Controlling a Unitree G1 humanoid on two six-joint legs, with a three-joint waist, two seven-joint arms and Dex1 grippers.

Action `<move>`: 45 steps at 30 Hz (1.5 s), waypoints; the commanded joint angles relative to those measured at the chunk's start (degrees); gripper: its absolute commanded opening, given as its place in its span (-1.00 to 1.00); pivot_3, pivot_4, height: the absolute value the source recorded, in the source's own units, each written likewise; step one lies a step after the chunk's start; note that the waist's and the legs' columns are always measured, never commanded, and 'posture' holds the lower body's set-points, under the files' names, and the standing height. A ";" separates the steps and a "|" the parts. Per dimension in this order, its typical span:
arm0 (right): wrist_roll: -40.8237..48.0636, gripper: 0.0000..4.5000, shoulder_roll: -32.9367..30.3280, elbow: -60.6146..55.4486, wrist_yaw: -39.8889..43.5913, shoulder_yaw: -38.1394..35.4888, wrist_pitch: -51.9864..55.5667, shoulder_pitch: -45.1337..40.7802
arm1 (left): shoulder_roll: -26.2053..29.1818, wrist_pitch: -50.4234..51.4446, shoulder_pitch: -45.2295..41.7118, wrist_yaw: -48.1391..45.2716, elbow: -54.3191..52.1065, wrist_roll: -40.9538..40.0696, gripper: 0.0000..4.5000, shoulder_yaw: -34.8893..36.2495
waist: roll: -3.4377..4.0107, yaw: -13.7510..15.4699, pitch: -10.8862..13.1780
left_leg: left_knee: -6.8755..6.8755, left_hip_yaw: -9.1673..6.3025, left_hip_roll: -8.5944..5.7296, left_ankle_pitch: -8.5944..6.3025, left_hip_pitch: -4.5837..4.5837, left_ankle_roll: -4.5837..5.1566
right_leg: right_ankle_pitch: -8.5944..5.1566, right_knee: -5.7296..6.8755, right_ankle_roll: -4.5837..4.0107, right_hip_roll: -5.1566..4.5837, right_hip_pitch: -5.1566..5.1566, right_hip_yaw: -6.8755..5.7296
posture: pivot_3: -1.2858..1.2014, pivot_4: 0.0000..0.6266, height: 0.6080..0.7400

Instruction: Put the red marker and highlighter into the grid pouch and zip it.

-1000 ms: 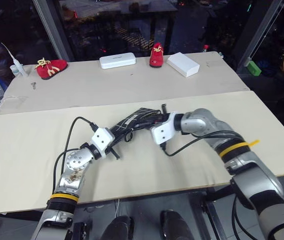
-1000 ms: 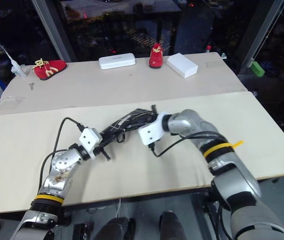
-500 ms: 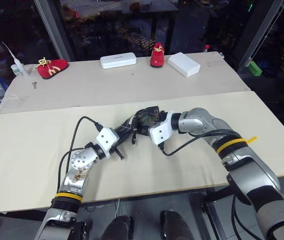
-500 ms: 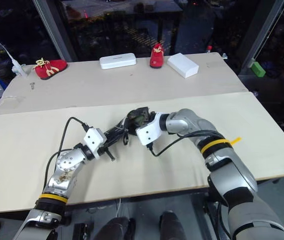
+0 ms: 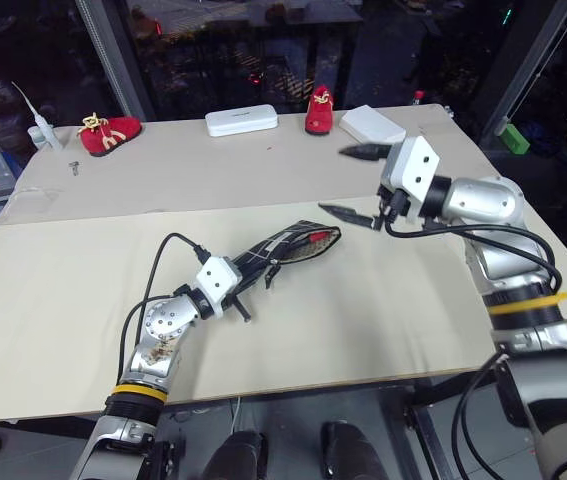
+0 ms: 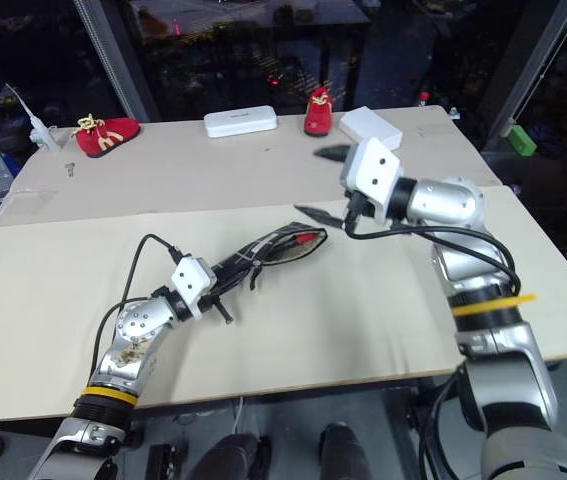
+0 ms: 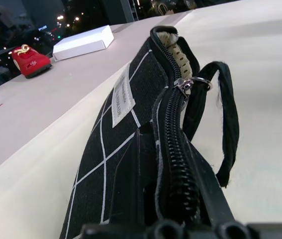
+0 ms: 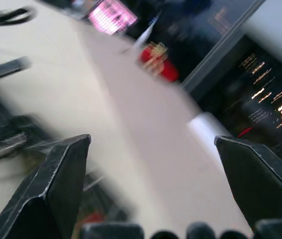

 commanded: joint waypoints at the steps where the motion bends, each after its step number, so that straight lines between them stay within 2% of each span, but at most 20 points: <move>1: 5.32 0.98 -2.02 -10.37 0.66 -2.17 10.78 1.93 | 0.05 -0.77 -0.18 0.00 -1.32 -1.14 -1.00 0.51 | 0.00 -0.18 0.00 | 0.00 0.02 0.00 0.00 0.00 0.00 | 0.00 0.00 0.00 -0.01 -0.02 0.02 | 0.03 -0.52 1.00; 5: 11.95 0.98 -1.70 -21.96 -2.95 -0.57 27.95 8.07 | 0.11 -0.69 -0.66 0.01 -0.95 -1.08 -1.00 0.56 | 0.00 -0.04 0.00 | 0.01 0.03 0.21 0.00 0.00 0.00 | 0.00 0.00 0.00 0.03 0.01 -0.03 | 0.03 -0.52 1.00; 9: 11.19 0.98 9.65 -20.50 -18.87 1.84 46.55 8.61 | -0.24 -0.71 -0.98 0.17 -0.64 -0.90 -1.00 0.29 | -0.03 -0.13 -0.02 | 0.05 0.08 0.26 -0.01 0.01 -0.02 | 0.06 0.00 -0.08 0.00 0.02 -0.01 | 0.03 -0.52 1.00; 12: 10.51 0.98 14.50 -19.00 -23.56 2.65 53.42 7.69 | -0.50 -0.75 -1.09 0.15 -0.64 -0.73 -1.00 0.00 | -0.03 0.06 -0.02 | 0.06 0.09 0.26 0.00 -0.02 -0.04 | 0.07 0.04 -0.10 0.02 -0.02 -0.03 | 0.03 -0.52 1.00; 18: 10.18 0.98 21.86 -13.80 -28.87 2.28 59.25 4.58 | -0.66 -0.68 -1.62 0.18 -0.37 -0.76 -1.00 -0.05 | -0.02 0.06 -0.02 | 0.07 0.08 0.23 0.00 -0.13 -0.03 | 0.07 0.00 -0.10 0.05 -0.11 -0.09 | 0.03 -0.52 1.00; 25: 8.76 0.98 26.03 -8.24 -30.83 3.26 57.57 0.56 | -0.95 -0.68 -2.20 0.09 0.07 -0.68 -1.00 -0.19 | -0.01 -0.15 -0.02 | 0.06 0.08 0.23 0.00 -0.10 -0.03 | 0.08 0.04 -0.10 0.11 -0.12 -0.13 | 0.03 -0.52 1.00; 28: 7.37 0.65 26.27 -6.16 -31.23 3.48 55.74 0.03 | -0.98 -0.75 -2.40 0.07 0.20 -0.67 -1.00 -0.18 | -0.01 -0.18 -0.02 | 0.06 0.08 0.23 0.00 -0.11 -0.04 | 0.08 0.05 -0.10 0.11 -0.13 -0.13 | 0.03 -0.52 1.00; 35: 7.49 -0.38 23.96 -6.99 -28.61 3.08 54.43 0.60 | -0.92 -0.88 -2.47 0.17 0.29 -0.60 -1.00 -0.01 | -0.01 -0.18 -0.02 | 0.06 0.08 0.23 0.00 -0.11 -0.03 | 0.08 0.04 -0.10 0.11 -0.13 -0.15 | 0.03 -0.52 1.00; 38: 7.71 -0.90 23.07 -7.57 -27.63 2.91 54.35 0.56 | -0.92 -0.91 -2.49 0.16 0.24 -0.61 -1.00 -0.01 | -0.01 -0.30 -0.02 | 0.06 0.08 0.23 0.00 -0.10 -0.03 | 0.08 0.05 -0.10 0.12 -0.13 -0.14 | 0.03 -0.52 1.00; 39: 7.81 -0.97 22.83 -7.71 -27.40 2.72 54.33 0.57 | -0.92 -0.93 -2.49 0.17 0.24 -0.61 -1.00 -0.01 | -0.01 -0.32 -0.02 | 0.06 0.09 0.23 0.00 -0.11 -0.03 | 0.08 0.04 -0.10 0.12 -0.13 -0.14 | 0.03 -0.52 1.00; 45: 8.84 -0.97 18.21 -10.82 -23.20 2.35 54.24 1.54 | -0.98 -0.95 -2.36 0.15 0.10 -0.57 -1.00 -0.12 | -0.01 -0.16 -0.02 | 0.06 0.09 0.23 0.00 -0.12 -0.03 | 0.08 0.03 -0.10 0.11 -0.12 -0.15 | 0.03 -0.52 1.00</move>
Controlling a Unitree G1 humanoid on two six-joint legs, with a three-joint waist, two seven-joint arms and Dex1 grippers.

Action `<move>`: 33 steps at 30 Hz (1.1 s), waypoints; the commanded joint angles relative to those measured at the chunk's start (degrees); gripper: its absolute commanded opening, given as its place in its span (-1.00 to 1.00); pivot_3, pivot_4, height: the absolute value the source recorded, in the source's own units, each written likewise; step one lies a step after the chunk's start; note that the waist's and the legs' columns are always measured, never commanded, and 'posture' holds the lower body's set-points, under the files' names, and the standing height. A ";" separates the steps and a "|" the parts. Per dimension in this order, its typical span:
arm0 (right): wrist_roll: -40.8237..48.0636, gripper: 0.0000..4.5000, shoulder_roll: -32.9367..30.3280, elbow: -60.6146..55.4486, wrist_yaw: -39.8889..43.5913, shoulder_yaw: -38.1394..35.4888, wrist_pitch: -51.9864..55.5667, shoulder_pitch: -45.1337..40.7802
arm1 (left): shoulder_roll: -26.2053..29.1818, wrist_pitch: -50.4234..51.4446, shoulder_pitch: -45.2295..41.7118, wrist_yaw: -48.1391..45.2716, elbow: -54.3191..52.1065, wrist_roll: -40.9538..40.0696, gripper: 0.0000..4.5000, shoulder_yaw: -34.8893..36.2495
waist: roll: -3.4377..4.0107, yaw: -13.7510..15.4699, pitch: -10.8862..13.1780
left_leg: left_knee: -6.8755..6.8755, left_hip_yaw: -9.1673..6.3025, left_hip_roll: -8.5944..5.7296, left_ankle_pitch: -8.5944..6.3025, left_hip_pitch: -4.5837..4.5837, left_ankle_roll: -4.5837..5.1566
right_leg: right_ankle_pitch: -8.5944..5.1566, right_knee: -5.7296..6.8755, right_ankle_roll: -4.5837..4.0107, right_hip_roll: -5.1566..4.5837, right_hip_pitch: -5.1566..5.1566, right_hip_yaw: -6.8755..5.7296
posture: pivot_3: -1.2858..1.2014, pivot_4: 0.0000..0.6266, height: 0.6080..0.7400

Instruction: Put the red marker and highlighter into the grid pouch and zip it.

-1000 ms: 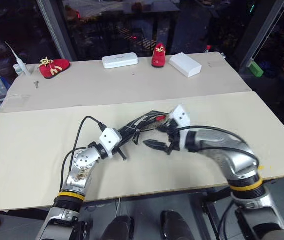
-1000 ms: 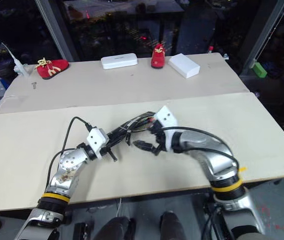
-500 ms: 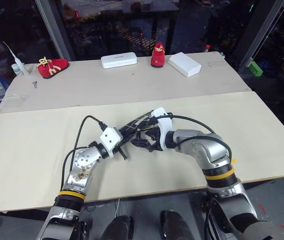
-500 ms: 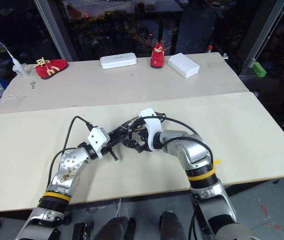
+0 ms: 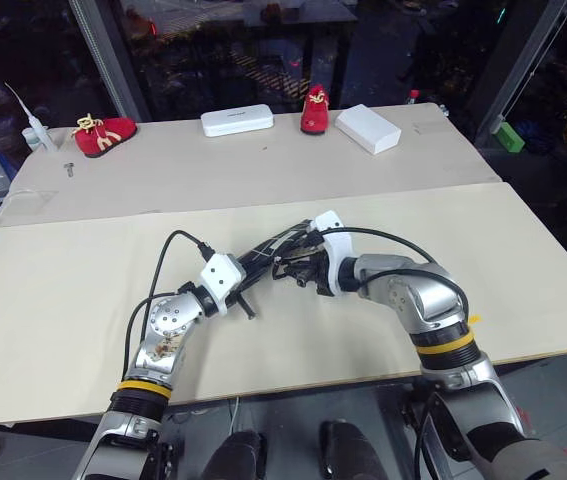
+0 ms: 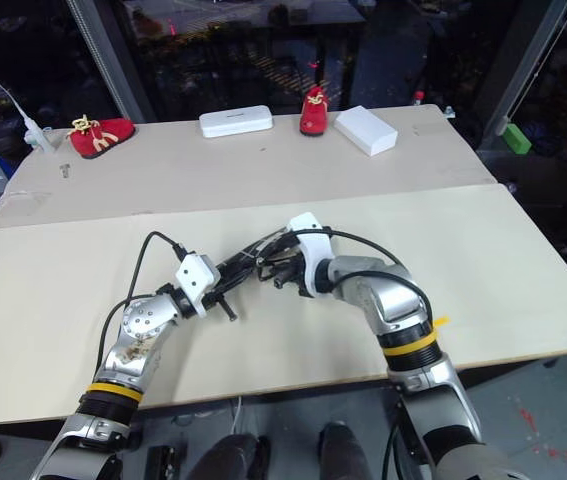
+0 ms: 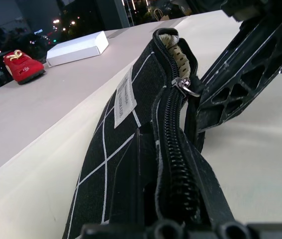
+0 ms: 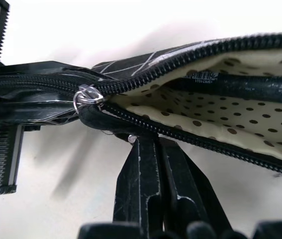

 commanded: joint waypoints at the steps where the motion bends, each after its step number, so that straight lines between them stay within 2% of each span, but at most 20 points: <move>1: 0.41 -0.97 -4.99 -3.60 3.91 -1.48 -2.53 0.25 | 0.06 -0.98 -1.00 0.14 -0.91 -0.59 -1.00 0.27 | 0.00 0.05 0.00 | 0.00 0.00 0.00 0.00 0.00 0.00 | 0.00 -0.01 0.00 0.00 0.00 0.00 | 0.03 -0.52 1.00; 5: -2.14 -0.97 -12.35 1.23 6.14 -3.23 -5.88 -0.07 | 0.13 -1.04 -1.14 0.08 -0.81 -0.63 -1.00 0.35 | -0.01 0.23 0.00 | 0.01 0.00 -0.02 0.00 0.00 0.00 | 0.00 -0.04 0.00 -0.01 0.05 -0.04 | 0.03 -0.52 1.00; 8: -5.27 -0.97 -18.45 6.22 8.22 -3.95 -12.59 -0.24 | 0.19 -1.10 -1.15 0.06 -0.78 -0.64 -1.00 0.37 | -0.01 0.16 0.01 | 0.00 0.01 -0.02 0.00 0.00 0.00 | 0.00 -0.06 0.00 -0.02 0.06 -0.05 | 0.03 -0.52 1.00; 11: -8.67 -0.97 -21.64 13.62 7.18 -5.17 -18.92 -2.45 | 0.21 -1.18 -1.12 0.01 -0.74 -0.62 -1.00 0.30 | -0.02 0.10 0.01 | 0.00 0.04 -0.02 0.00 0.00 0.01 | 0.00 -0.07 0.01 -0.01 0.06 -0.04 | 0.03 -0.52 1.00; 19: -12.01 -0.97 -22.93 24.43 7.32 -6.18 -27.26 -6.96 | 0.40 -1.42 -1.15 -0.12 -0.70 -0.66 -1.00 0.33 | -0.03 0.03 0.02 | -0.01 0.21 0.04 -0.01 0.02 0.01 | 0.00 -0.05 0.00 0.00 0.06 0.05 | 0.03 -0.52 1.00; 23: -10.51 -0.97 -21.75 22.31 10.15 -5.22 -26.42 -4.95 | 0.56 -1.61 -1.14 -0.29 -0.49 -0.72 -1.00 0.36 | -0.03 0.19 0.02 | 0.01 0.22 0.04 -0.02 -0.02 0.04 | 0.00 -0.10 0.00 -0.04 0.06 0.06 | 0.03 -0.52 1.00; 28: -5.41 -0.27 -21.76 14.67 17.52 -5.38 -21.67 -0.32 | 0.56 -2.36 -1.56 -1.22 0.01 -1.13 -1.00 0.06 | -0.03 0.13 0.02 | 0.01 0.21 0.05 -0.04 -0.06 0.07 | 0.00 -0.12 0.01 -0.03 0.04 0.06 | 0.03 -0.52 1.00; 29: -4.21 -0.21 -22.08 14.13 17.94 -6.79 -20.34 -0.40 | 0.65 -2.74 -1.89 -1.85 0.36 -1.21 -1.00 -0.14 | -0.03 0.10 0.02 | 0.01 0.21 0.05 -0.04 -0.06 0.07 | 0.00 -0.11 0.01 -0.04 0.04 0.07 | 0.03 -0.52 1.00; 30: -2.67 0.08 -22.87 13.21 19.20 -8.24 -19.25 -0.19 | 0.78 -3.18 -2.23 -2.51 0.75 -1.22 -1.00 -0.36 | -0.03 0.13 0.02 | 0.03 0.22 0.05 -0.04 -0.06 0.07 | 0.01 -0.11 0.01 -0.05 0.04 0.09 | 0.03 -0.52 1.00; 31: -1.72 0.14 -23.37 12.60 20.05 -9.22 -18.45 -0.12 | 0.87 -3.50 -2.50 -2.99 1.09 -1.21 -1.00 -0.45 | -0.03 0.21 0.02 | 0.06 0.22 0.05 -0.04 -0.05 0.06 | 0.02 -0.10 0.03 -0.05 0.05 0.08 | 0.03 -0.52 1.00; 33: 1.68 0.44 -26.21 11.60 23.27 -13.23 -16.53 0.88 | 1.19 -4.82 -3.72 -4.92 2.52 -1.42 -1.00 -0.68 | -0.03 0.29 0.02 | 0.08 0.22 0.05 -0.04 -0.05 0.06 | 0.03 -0.11 0.03 -0.04 0.05 0.07 | 0.03 -0.52 1.00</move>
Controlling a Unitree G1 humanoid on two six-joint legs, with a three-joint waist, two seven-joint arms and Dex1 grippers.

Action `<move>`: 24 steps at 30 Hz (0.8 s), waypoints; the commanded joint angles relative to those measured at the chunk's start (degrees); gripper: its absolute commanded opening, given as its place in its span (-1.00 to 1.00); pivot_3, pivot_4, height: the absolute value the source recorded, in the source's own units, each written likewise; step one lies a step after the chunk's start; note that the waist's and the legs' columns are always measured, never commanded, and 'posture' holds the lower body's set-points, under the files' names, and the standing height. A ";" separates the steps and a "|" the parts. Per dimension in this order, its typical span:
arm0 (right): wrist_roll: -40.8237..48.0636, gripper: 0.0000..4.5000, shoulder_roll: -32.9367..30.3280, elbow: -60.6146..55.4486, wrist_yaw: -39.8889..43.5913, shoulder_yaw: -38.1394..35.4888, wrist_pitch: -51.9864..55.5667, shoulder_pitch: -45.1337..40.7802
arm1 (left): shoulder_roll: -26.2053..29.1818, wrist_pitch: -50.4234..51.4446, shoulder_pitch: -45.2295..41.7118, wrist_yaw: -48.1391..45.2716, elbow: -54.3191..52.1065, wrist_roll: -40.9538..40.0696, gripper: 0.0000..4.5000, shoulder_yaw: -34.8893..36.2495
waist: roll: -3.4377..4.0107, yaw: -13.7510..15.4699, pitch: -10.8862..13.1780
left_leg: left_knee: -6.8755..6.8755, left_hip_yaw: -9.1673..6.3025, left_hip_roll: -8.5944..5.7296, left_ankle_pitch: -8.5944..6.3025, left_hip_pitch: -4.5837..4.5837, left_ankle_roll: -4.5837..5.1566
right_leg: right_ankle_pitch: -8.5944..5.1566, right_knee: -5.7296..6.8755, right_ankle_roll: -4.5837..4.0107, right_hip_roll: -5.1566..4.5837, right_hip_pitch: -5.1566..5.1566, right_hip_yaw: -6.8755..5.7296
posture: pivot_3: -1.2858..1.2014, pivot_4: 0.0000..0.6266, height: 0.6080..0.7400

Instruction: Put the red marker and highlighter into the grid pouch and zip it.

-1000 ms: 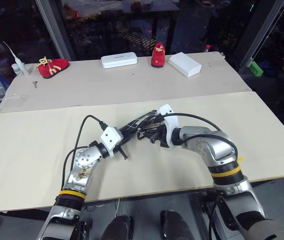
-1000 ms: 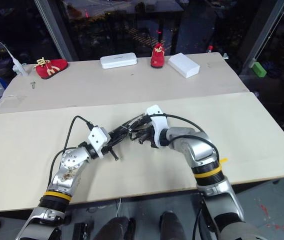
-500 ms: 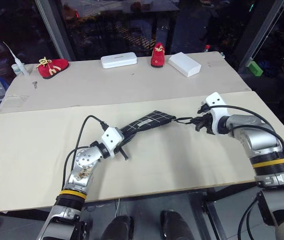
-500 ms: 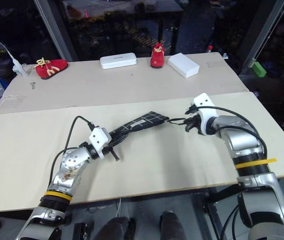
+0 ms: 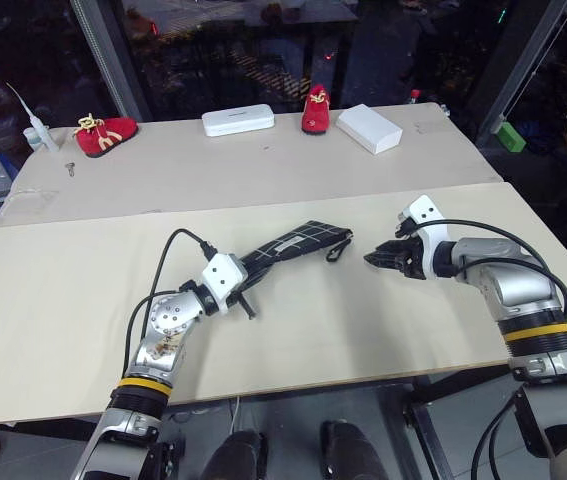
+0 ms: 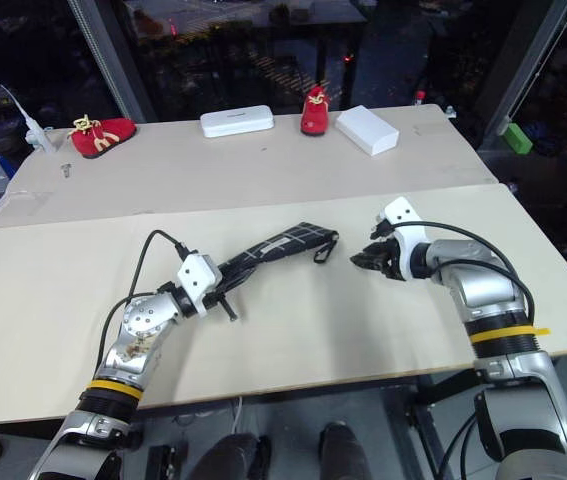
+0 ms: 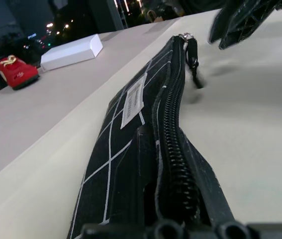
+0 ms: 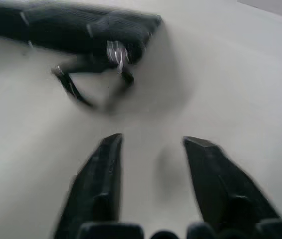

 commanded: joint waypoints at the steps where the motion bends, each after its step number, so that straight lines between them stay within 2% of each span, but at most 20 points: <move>1: 7.75 0.44 -5.60 -4.72 6.59 -9.14 3.76 1.30 | 0.90 -3.86 -3.09 -3.44 1.74 -1.45 -1.00 -0.20 | 0.00 0.33 0.00 | 0.00 0.00 0.00 0.00 -0.01 0.00 | 0.00 -0.01 0.00 0.00 0.01 -0.02 | 0.03 -0.52 1.00; 5: 13.35 0.44 -12.35 -12.87 14.91 -16.20 1.95 10.86 | 1.47 -8.72 -7.24 -10.44 5.91 -2.93 -1.00 -1.25 | 0.00 1.42 0.00 | 0.01 -0.08 0.00 -0.04 -0.21 0.06 | 0.02 -0.29 0.03 0.03 0.00 -0.17 | 0.03 -0.52 1.00; 7: 13.89 0.44 -13.84 -16.07 16.27 -19.07 -0.71 16.02 | 1.87 -11.25 -9.21 -15.43 7.97 -4.75 -1.00 -1.74 | 0.00 1.62 0.00 | 0.02 -0.10 0.00 -0.07 -0.32 0.11 | 0.04 -0.42 0.07 0.01 -0.01 -0.21 | 0.03 -0.52 1.00; 13: 16.02 0.44 -12.70 -19.98 13.06 -25.22 -1.00 24.52 | 2.67 -19.00 -14.16 -26.73 17.99 -6.79 -1.00 -2.19 | 0.01 0.84 -0.01 | 0.18 0.28 0.01 -0.15 -0.30 0.25 | 0.38 -0.63 0.25 -0.09 0.01 0.06 | 0.03 -0.52 1.00; 20: 14.61 0.44 -10.91 -21.94 9.30 -23.88 -2.47 28.11 | 1.96 -26.58 -17.12 -28.71 29.88 -4.18 -1.00 -2.26 | -0.02 0.81 0.01 | 0.27 0.56 0.19 -0.20 0.27 0.34 | 0.42 -0.73 0.29 0.03 0.64 0.05 | 0.03 -0.52 1.00; 21: 14.58 0.47 -10.85 -21.73 9.07 -23.69 -2.63 27.98 | 1.59 -25.69 -16.80 -29.44 29.25 -4.94 -0.69 -2.35 | -0.01 0.83 0.01 | 0.31 0.58 0.19 -0.22 0.27 0.38 | 0.41 -0.72 0.30 0.02 0.65 0.06 | 0.03 -0.52 1.00; 22: 14.34 0.47 -10.90 -21.40 8.86 -23.38 -2.90 27.88 | 1.24 -24.22 -16.11 -30.11 27.65 -5.94 -0.61 -2.50 | -0.02 0.87 0.01 | 0.36 0.59 0.19 -0.25 0.27 0.42 | 0.42 -0.72 0.32 0.02 0.66 0.07 | 0.03 -0.52 1.00; 24: 13.76 0.47 -11.01 -19.98 8.69 -22.62 -3.64 27.22 | 0.62 -20.32 -13.92 -29.66 22.29 -7.75 -0.30 -2.51 | -0.01 1.00 0.01 | 0.47 0.58 0.19 -0.29 0.24 0.49 | 0.42 -0.72 0.35 0.02 0.68 0.06 | 0.03 -0.52 1.00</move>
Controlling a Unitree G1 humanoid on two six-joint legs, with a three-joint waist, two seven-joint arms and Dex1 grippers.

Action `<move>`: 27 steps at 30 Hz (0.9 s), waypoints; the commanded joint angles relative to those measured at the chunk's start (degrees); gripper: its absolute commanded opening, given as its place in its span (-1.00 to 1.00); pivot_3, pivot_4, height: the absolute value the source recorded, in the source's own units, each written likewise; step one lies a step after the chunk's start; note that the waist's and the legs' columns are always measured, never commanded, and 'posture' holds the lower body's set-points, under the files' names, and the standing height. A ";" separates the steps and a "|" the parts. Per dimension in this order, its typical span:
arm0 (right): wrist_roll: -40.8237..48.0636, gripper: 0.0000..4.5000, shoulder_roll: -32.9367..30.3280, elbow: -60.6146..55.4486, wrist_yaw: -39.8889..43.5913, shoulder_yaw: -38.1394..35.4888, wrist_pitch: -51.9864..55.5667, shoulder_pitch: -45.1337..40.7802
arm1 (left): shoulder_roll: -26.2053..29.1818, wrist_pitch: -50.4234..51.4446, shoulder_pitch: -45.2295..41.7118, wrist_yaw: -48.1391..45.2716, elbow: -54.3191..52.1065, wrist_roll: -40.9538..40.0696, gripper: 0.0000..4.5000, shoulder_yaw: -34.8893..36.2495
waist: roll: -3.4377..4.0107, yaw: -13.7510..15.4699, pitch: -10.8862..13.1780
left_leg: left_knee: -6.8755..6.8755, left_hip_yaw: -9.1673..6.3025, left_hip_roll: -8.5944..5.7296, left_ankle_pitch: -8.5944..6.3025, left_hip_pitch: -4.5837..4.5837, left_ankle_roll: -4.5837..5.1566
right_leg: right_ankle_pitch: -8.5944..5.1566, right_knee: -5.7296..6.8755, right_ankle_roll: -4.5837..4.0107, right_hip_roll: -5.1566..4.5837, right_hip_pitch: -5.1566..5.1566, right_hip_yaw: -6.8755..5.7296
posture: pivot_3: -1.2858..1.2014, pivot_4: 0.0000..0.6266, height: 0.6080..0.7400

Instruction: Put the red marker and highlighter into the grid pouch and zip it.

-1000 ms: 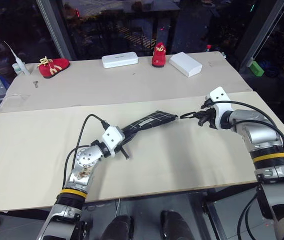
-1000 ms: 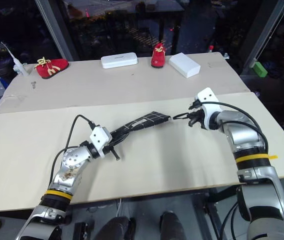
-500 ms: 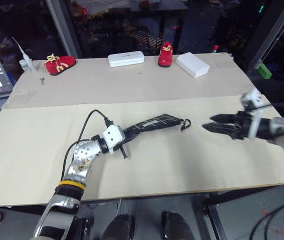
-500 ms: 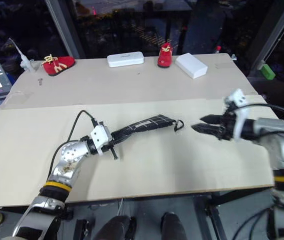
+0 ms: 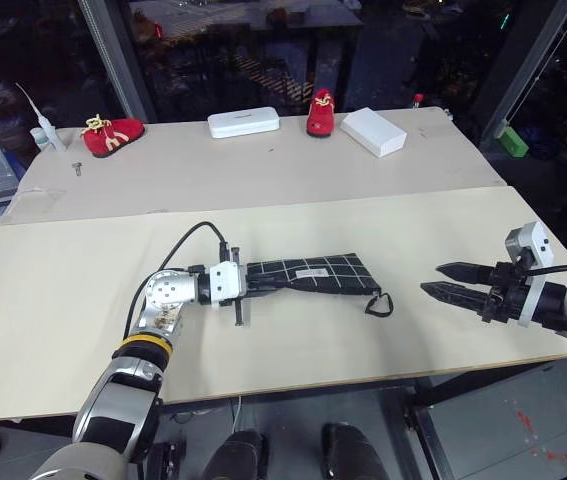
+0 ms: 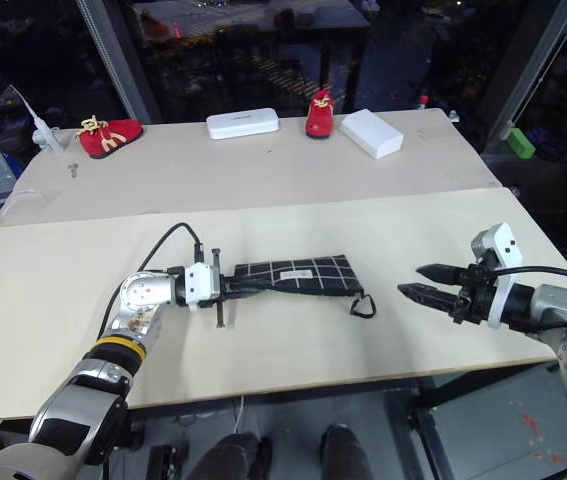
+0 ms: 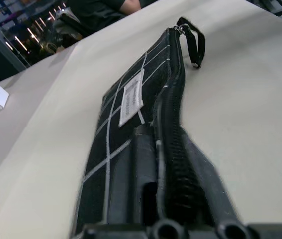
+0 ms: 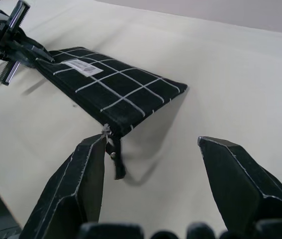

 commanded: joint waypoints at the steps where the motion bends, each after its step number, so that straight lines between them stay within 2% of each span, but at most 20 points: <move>1: -0.93 0.47 -0.30 0.48 -0.45 0.65 -2.45 -1.49 | -1.03 5.91 2.75 0.50 -9.34 -3.86 -0.13 0.53 | 0.01 0.02 0.00 | 0.09 0.00 0.00 -0.06 -0.03 0.09 | 0.00 0.00 0.01 0.00 0.00 0.00 | 0.03 -0.52 1.00; 3: -1.53 0.47 -0.23 2.41 -0.49 1.74 -3.36 -3.20 | -0.26 17.48 6.98 0.49 -20.34 -8.15 0.23 0.00 | 0.02 -0.16 0.00 | 0.18 0.01 0.00 -0.13 -0.03 0.18 | 0.00 0.00 0.05 -0.03 0.02 0.02 | 0.03 -0.52 1.00; 4: -1.78 0.47 -0.20 3.18 -0.53 2.29 -3.63 -4.02 | 0.41 22.77 8.92 0.91 -25.32 -9.88 0.33 -0.13 | 0.02 -0.32 0.00 | 0.19 0.03 0.01 -0.15 -0.04 0.20 | 0.01 0.00 0.07 -0.04 0.00 0.05 | 0.03 -0.52 1.00; 8: -2.98 0.47 -0.11 7.00 -0.01 4.21 -5.31 -7.16 | 2.19 43.74 13.58 8.93 -41.12 -17.58 0.33 2.97 | 0.04 -0.65 0.02 | 0.21 0.03 0.04 -0.15 -0.01 0.21 | 0.01 0.05 0.07 -0.02 0.01 0.07 | 0.03 -0.52 1.00; 13: -4.15 0.47 -0.18 11.91 0.72 5.18 -7.58 -9.98 | 3.97 62.35 16.99 23.20 -49.95 -22.45 0.33 9.62 | 0.05 -0.83 0.01 | 0.21 0.03 0.06 -0.15 0.12 0.21 | -0.01 0.04 0.11 0.02 0.13 0.05 | 0.03 -0.52 1.00; 17: -4.84 0.47 0.94 15.81 -0.64 4.30 -9.81 -10.97 | 4.40 67.34 21.38 31.37 -52.56 -25.33 0.33 17.90 | 0.05 -1.10 0.02 | 0.20 0.03 0.07 -0.22 0.12 0.15 | 0.00 0.05 0.09 0.03 0.06 0.06 | 0.03 -0.52 1.00; 22: -5.58 0.47 4.65 21.19 -5.42 2.45 -13.13 -12.20 | 4.33 67.42 28.80 38.42 -53.43 -26.89 0.33 28.32 | 0.07 -1.03 0.02 | 0.20 0.03 0.09 -0.28 0.14 0.04 | 0.01 0.04 0.07 0.02 0.05 0.08 | 0.03 -0.52 1.00; 27: -6.76 0.47 8.08 26.31 -9.26 2.29 -15.20 -14.93 | 1.77 64.86 32.10 43.06 -52.20 -27.15 0.33 33.38 | 0.08 -0.61 0.02 | 0.21 0.07 0.08 -0.29 0.15 0.01 | 0.02 0.02 0.05 -0.03 0.08 0.09 | 0.03 -0.52 1.00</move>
